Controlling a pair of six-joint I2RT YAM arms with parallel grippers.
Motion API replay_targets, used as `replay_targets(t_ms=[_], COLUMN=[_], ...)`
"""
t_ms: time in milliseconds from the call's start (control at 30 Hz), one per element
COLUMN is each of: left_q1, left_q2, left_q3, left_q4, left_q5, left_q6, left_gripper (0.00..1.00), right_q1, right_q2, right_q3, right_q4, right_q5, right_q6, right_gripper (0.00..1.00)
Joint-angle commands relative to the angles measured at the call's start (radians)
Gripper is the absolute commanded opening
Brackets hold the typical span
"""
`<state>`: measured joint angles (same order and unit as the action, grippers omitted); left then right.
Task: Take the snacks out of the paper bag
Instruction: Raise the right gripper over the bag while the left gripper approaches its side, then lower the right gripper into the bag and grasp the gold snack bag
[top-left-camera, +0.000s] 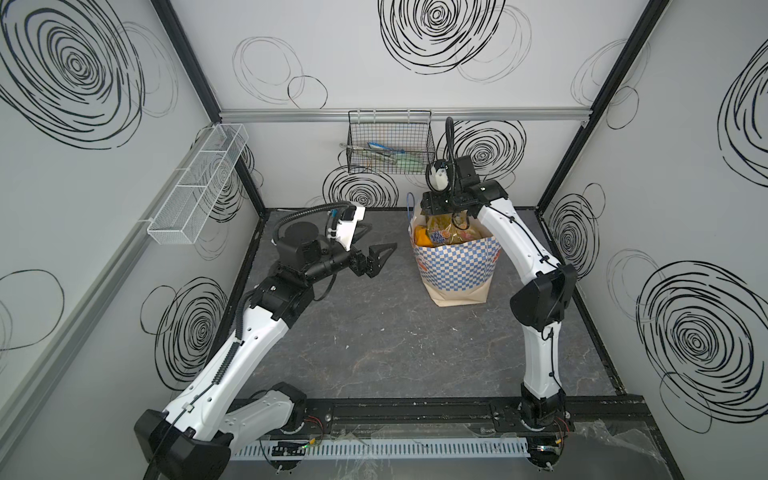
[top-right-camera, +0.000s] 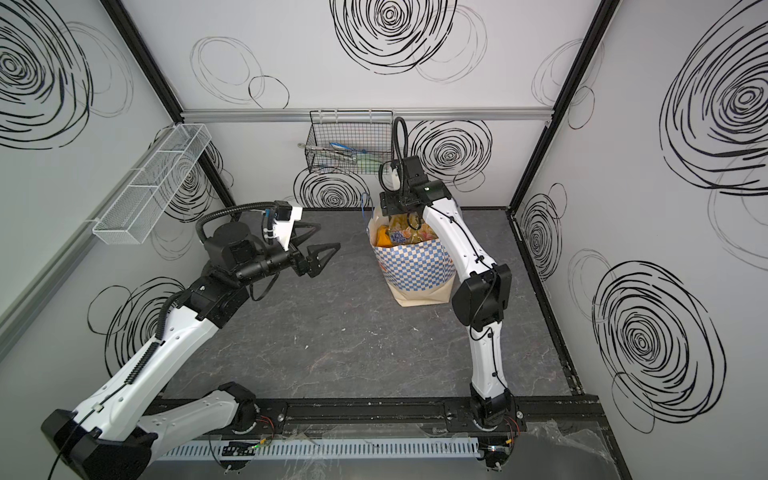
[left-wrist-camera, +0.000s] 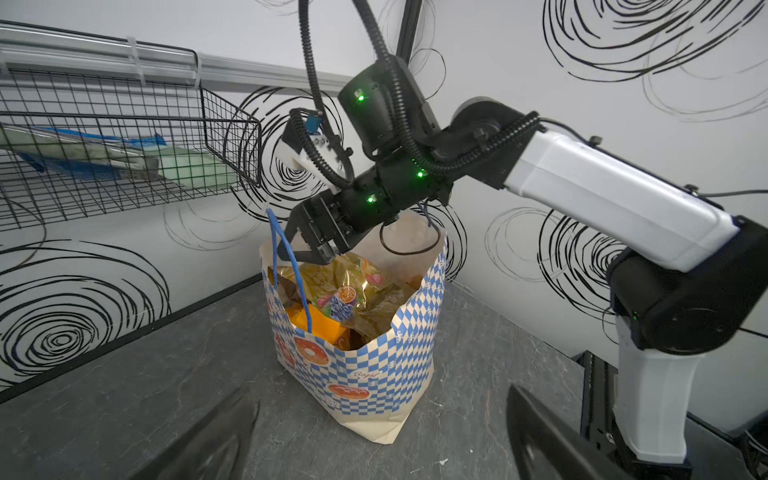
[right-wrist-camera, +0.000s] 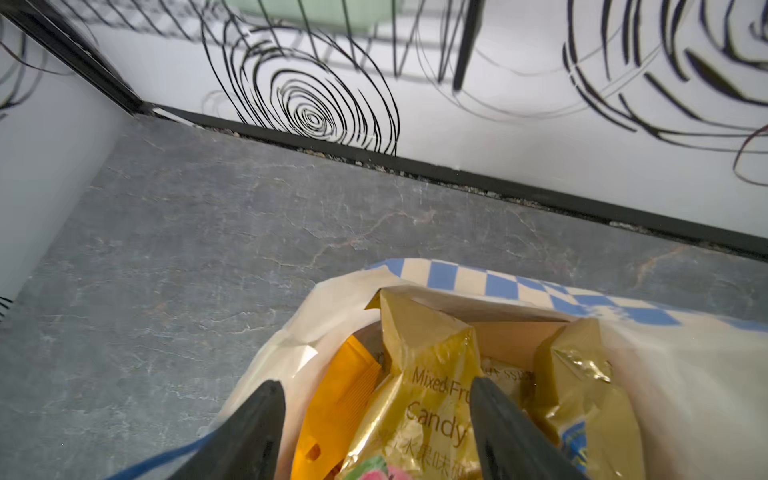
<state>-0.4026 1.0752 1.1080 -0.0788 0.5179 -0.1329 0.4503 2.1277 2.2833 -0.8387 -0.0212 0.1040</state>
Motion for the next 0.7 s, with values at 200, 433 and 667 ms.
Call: replay_targets(t_ms=[200,433,667], left_q1=[-0.008,-0.014,-0.016], left_q2=[-0.006,-0.007,0.004], left_q3=[-0.007,-0.007,-0.013], left_q4=[0.029,0.016,0.03], left_q5=[0.059,0.027,0.028], left_q6=[0.045,0.06,0.035], left_gripper=[0.96,0.96,0.96], right_q1=[-0.001,0.003,0.004], right_q2=[0.086,0.126,0.098], right_q3=[0.03,0.029,0.027], right_q4=[0.002,-0.013,-0.022], right_q5=[0.044,0.111,0.198], right_q6=[0.008,0.02,0.018], right_gripper=[0.76,0.6,0.21])
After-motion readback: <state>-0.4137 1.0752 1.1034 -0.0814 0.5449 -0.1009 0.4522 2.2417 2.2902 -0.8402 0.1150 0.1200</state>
